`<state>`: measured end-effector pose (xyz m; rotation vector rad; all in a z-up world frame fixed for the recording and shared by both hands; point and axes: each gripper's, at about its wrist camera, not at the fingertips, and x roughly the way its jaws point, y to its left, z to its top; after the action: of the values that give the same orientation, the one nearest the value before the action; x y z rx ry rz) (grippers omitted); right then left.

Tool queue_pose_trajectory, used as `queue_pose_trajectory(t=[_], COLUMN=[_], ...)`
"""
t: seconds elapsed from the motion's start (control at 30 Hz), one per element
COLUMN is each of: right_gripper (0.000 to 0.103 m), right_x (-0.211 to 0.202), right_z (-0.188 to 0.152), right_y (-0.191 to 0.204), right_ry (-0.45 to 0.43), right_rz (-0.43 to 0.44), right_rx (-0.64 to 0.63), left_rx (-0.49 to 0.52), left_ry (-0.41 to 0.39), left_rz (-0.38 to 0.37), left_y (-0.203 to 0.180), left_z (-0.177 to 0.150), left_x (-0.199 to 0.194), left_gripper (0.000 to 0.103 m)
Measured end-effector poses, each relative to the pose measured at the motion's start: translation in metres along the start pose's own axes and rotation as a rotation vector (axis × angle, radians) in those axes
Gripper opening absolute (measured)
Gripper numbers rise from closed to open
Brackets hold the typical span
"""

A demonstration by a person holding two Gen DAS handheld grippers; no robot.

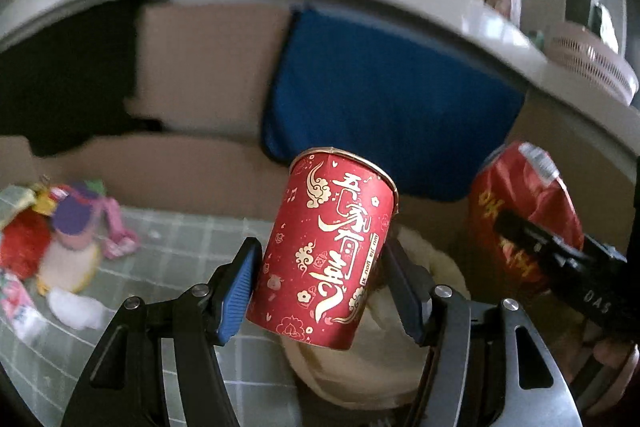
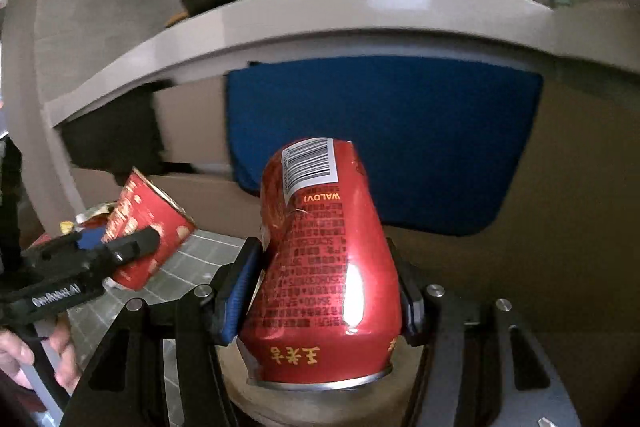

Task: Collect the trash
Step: 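Carry cup and can over the bin and open both tools to drop them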

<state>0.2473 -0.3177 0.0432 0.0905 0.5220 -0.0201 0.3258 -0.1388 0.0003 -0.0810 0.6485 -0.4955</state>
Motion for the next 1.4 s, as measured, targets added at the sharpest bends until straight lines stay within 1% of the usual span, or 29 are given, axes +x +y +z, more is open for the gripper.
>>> queue_pose_trajectory(t=[0.07, 0.17, 0.33, 0.47, 0.6, 0.77, 0.93, 1.0, 1.07, 1.17, 1.3, 1.4], right_gripper=[0.055, 0.055, 0.055, 0.056, 0.056, 0.056, 0.056, 0.058, 0.066, 0.067, 0.067, 0.067], right_x=[0.006, 0.017, 0.034, 0.044, 0.051, 0.06, 0.071, 0.072, 0.071, 0.069, 0.065, 0.06], right_z=[-0.003, -0.009, -0.02, -0.025, -0.029, -0.039, -0.047, -0.048, -0.047, -0.048, -0.049, -0.052], right_y=[-0.005, -0.011, -0.017, -0.023, -0.027, -0.029, -0.03, -0.036, -0.043, -0.048, -0.049, -0.047], right_ry=[0.013, 0.033, 0.069, 0.082, 0.091, 0.105, 0.112, 0.097, 0.085, 0.072, 0.076, 0.09], right_rz=[-0.006, -0.006, 0.007, 0.023, 0.032, 0.026, 0.018, 0.004, 0.016, 0.022, 0.016, 0.004], right_rx=[0.009, 0.022, 0.038, 0.06, 0.08, 0.086, 0.113, 0.154, 0.191, 0.217, 0.216, 0.197], left_rx=[0.004, 0.016, 0.032, 0.026, 0.004, -0.009, 0.0, 0.005, 0.0, -0.031, -0.039, 0.0], left_ry=[0.016, 0.024, 0.073, 0.098, 0.099, 0.101, 0.131, 0.13, 0.138, 0.145, 0.128, 0.098], left_rz=[0.011, 0.048, 0.05, 0.03, 0.01, -0.018, -0.062, -0.085, -0.108, -0.126, -0.122, -0.061], left_y=[-0.005, -0.013, -0.022, -0.02, -0.014, -0.009, -0.012, -0.013, -0.013, -0.01, -0.008, -0.008], left_z=[-0.004, -0.007, -0.009, -0.012, -0.014, -0.019, -0.022, -0.021, -0.02, -0.019, -0.019, -0.02], left_x=[0.009, 0.022, 0.042, 0.051, 0.058, 0.065, 0.072, 0.071, 0.072, 0.073, 0.069, 0.063], left_gripper=[0.062, 0.063, 0.063, 0.063, 0.064, 0.064, 0.064, 0.065, 0.065, 0.065, 0.065, 0.065])
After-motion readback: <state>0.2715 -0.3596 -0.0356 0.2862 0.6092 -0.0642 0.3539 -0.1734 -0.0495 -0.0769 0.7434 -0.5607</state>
